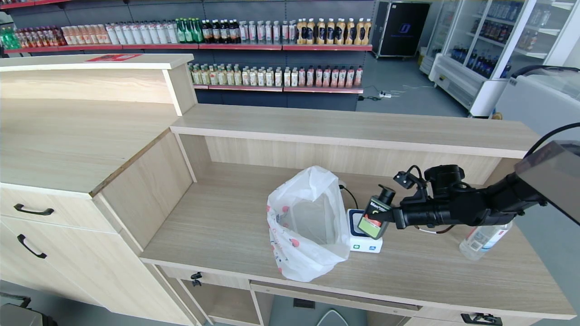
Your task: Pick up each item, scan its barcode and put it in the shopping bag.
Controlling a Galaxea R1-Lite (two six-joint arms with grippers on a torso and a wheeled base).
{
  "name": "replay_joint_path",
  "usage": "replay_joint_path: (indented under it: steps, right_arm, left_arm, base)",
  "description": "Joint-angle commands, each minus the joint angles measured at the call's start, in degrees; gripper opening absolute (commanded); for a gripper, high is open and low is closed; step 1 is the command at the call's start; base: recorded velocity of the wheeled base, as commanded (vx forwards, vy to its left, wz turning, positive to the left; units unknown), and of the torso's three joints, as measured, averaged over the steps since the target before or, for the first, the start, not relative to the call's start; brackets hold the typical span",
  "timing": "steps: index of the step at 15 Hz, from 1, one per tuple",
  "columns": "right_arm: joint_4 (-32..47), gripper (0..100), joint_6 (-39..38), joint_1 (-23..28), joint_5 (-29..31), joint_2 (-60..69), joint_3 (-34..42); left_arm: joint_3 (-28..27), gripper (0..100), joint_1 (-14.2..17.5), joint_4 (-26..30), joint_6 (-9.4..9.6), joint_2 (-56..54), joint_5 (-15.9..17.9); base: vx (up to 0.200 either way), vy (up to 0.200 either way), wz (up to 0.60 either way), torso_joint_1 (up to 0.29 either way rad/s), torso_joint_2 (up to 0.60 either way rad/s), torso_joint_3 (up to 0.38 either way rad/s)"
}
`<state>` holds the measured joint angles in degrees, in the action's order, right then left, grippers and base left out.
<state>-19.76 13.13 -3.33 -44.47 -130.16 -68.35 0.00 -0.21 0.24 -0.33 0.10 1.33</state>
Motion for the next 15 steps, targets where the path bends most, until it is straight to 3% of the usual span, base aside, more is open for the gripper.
replay_joint_path:
  steps: [1, 15]
  right_arm:
    - [-0.01, 0, 0.05, -0.10, 0.00, -0.45, -0.11]
    - [-0.19, 0, -1.44, -0.54, -0.09, -2.56, -3.72]
  left_arm:
    - [0.00, 100, 0.03, 0.02, -0.02, -0.01, -0.01]
    - [0.00, 100, -0.06, 0.02, -0.02, -0.01, -0.01]
  base:
    - [0.000, 0.000, 0.00, 0.000, 0.00, 0.000]
    - [0.000, 0.000, 0.00, 0.000, 0.00, 0.000]
